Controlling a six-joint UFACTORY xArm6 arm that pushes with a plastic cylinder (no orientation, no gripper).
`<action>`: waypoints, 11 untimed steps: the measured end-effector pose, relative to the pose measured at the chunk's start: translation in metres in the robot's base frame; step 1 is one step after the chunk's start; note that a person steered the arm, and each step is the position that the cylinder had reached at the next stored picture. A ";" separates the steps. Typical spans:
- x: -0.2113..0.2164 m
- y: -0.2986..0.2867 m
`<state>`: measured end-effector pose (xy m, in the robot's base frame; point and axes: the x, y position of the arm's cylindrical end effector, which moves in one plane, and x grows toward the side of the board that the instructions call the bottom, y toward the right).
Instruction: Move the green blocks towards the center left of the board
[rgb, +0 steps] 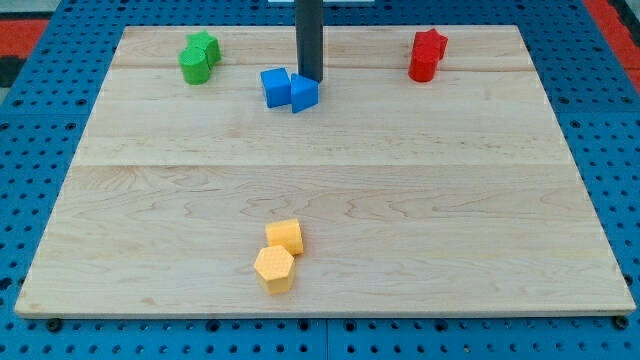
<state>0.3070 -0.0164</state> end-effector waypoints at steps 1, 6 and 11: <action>-0.059 0.015; -0.076 -0.138; 0.112 -0.061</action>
